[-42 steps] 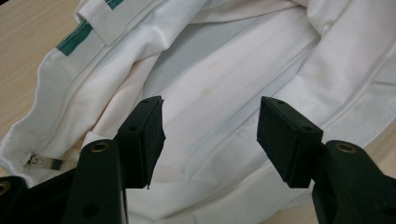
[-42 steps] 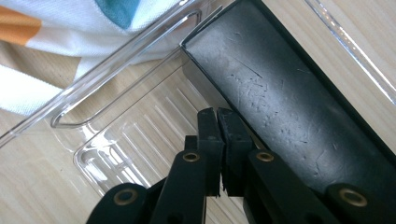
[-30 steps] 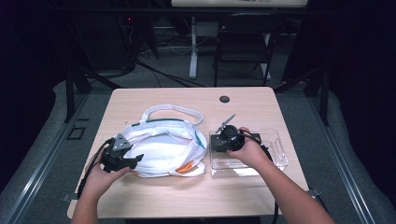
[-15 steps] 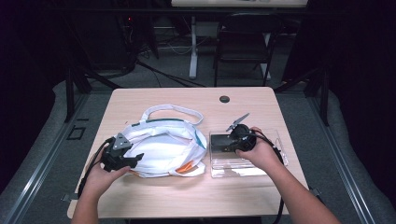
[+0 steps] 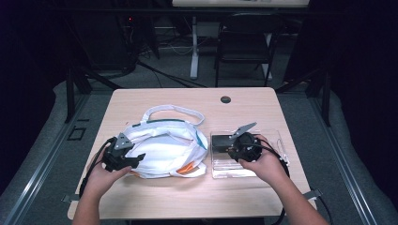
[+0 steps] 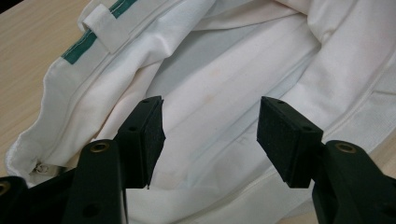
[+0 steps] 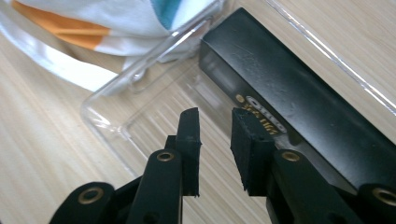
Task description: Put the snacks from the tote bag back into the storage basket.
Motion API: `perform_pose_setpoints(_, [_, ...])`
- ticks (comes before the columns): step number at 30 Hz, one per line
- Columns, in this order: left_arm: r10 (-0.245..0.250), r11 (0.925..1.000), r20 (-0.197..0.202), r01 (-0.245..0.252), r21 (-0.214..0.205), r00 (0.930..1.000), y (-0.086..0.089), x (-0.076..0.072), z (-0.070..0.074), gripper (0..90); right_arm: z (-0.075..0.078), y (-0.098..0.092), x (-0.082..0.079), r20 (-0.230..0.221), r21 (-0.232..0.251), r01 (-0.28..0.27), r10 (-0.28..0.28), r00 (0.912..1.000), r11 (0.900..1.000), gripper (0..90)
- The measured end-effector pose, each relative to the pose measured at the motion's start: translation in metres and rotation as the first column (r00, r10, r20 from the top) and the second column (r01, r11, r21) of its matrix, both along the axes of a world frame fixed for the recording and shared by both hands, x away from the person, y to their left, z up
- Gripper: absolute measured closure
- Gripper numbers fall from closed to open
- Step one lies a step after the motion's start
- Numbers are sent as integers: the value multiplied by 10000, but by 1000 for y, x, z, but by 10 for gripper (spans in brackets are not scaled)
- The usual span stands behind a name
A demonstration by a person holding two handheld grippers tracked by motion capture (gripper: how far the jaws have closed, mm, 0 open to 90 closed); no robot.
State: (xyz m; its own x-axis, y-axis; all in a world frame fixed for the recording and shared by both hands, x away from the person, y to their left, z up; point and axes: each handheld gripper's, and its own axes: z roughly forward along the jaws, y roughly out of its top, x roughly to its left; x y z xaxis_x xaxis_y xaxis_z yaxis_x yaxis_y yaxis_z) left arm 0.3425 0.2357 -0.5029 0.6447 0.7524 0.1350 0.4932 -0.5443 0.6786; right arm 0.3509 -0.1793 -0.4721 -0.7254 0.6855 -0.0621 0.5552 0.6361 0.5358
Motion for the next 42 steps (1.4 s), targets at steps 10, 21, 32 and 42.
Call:
perform_pose_setpoints(10, [-47,10000,-20,47,-6,10000,-1,0,0,410,3,11,-25,329,229,-556,548,9980,9982,711])
perform_pose_setpoints(21, [-72,10000,54,72,25,10000,0,0,1,411,8,30,-52,531,474,-1449,1423,9884,9883,714])
perform_pose_setpoints(32, [-78,10000,35,78,18,10000,-1,0,1,411,-4,55,-73,539,571,-2241,2212,9737,9729,717])
perform_pose_setpoints(42, [-98,9999,38,97,131,9999,-2,0,1,411,-27,66,-82,612,564,-2393,2358,9699,9693,747])
